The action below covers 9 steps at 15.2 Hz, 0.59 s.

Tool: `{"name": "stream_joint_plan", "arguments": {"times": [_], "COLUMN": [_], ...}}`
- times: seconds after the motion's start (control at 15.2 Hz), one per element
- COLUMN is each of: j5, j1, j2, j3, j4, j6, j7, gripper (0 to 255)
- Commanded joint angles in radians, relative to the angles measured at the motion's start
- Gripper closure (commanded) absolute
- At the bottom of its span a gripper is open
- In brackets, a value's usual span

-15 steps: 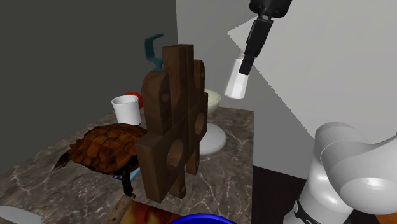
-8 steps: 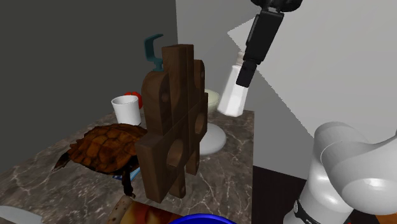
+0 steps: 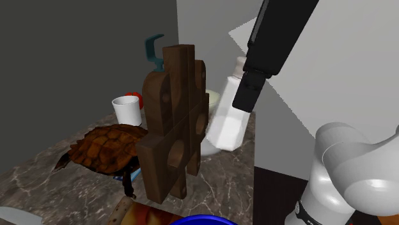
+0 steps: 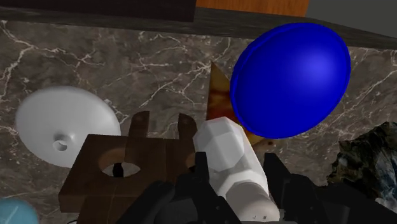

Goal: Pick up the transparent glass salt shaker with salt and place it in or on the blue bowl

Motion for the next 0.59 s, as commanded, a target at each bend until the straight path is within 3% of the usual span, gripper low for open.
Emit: {"name": "stream_joint_plan", "arguments": {"times": [0.0,0.53], "j5": [0.026,0.083], "j1": [-0.003,-0.048], "j2": [0.025,0.154], "j3": [0.055,0.275], "j4": [0.025,0.193], "j6": [0.017,0.055], "j7": [0.047,0.231], "gripper": [255,255]}}
